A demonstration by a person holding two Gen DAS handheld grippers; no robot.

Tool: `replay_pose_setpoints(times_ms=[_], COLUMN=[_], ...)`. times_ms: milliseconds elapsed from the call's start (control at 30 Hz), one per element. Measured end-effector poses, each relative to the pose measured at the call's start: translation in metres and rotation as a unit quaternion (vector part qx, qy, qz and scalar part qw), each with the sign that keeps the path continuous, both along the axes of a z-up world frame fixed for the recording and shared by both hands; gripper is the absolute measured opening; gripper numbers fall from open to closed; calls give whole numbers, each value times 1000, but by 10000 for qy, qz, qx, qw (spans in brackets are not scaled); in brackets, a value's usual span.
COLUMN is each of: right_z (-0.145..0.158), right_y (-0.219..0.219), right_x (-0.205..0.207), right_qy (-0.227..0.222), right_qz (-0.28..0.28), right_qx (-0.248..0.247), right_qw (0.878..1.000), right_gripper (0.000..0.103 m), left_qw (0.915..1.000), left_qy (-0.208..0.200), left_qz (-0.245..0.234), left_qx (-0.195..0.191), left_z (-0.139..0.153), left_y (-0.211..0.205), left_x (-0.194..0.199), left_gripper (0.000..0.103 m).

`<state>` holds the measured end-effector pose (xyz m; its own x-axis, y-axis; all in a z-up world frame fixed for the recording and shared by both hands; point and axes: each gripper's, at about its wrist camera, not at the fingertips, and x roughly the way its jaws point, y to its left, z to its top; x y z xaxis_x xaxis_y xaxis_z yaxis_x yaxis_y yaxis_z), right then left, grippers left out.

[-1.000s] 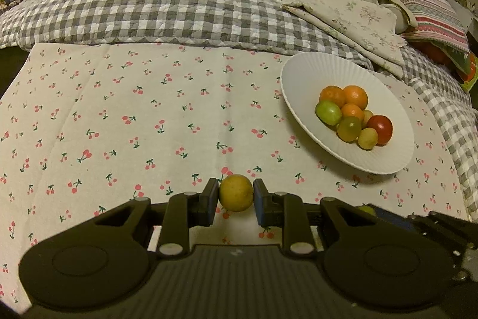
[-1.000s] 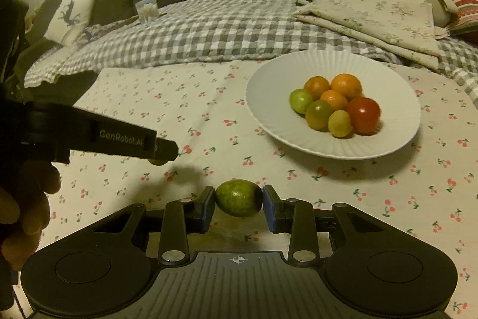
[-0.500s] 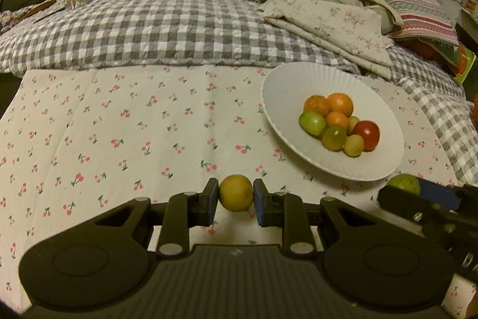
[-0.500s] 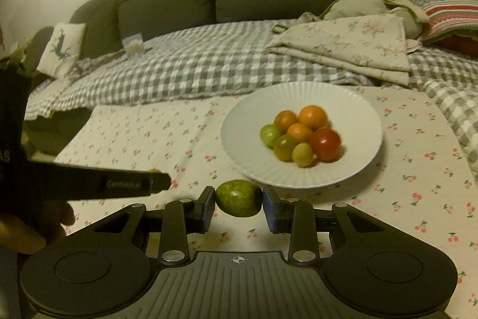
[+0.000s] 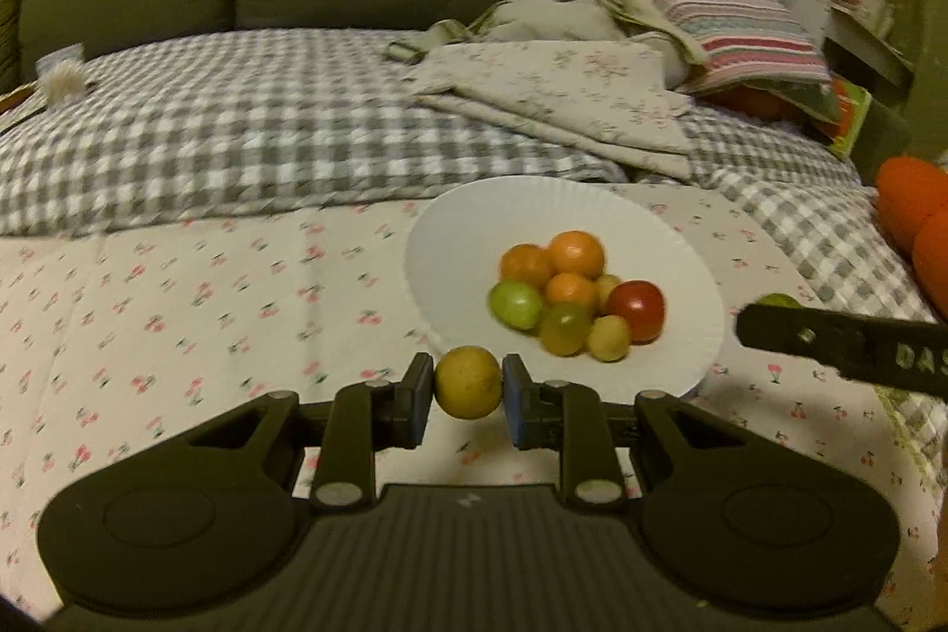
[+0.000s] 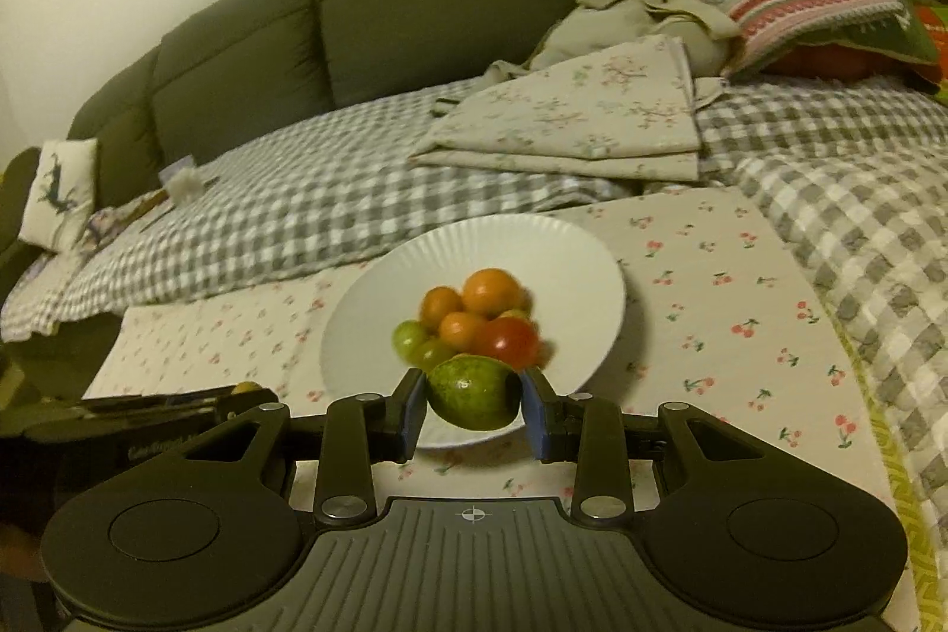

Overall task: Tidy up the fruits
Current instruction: 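Carry the yellow fruit and lime into the white bowl and open both tools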

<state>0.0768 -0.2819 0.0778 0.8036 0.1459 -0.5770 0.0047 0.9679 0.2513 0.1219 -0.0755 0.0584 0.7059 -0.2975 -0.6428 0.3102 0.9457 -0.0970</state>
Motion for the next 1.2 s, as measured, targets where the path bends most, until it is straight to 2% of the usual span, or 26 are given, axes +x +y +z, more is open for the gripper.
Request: replay_pose_setpoints(times_ms=[367, 1033, 1100, 1133, 1200], right_z=[-13, -45, -45, -45, -43], right_y=[-30, -34, -34, -35, -37], right_x=[31, 92, 93, 93, 91], right_qy=[111, 285, 303, 326, 285], right_qz=[-362, -465, -481, -495, -547], right_qx=[288, 522, 579, 619, 703], right_qw=[9989, 9971, 9967, 9963, 9956], right_gripper=[33, 34, 35, 35, 47], left_qw=[9979, 9968, 9967, 9967, 9970], left_qy=[-142, -96, -85, -97, -130], left_qz=[-599, -780, -792, -789, -761], left_qx=[206, 174, 171, 149, 85], left_z=[-18, -36, -35, -34, -29], left_y=[-29, -34, -34, -33, -30], left_x=[19, 40, 41, 41, 39], left_gripper=[23, 25, 29, 35, 47])
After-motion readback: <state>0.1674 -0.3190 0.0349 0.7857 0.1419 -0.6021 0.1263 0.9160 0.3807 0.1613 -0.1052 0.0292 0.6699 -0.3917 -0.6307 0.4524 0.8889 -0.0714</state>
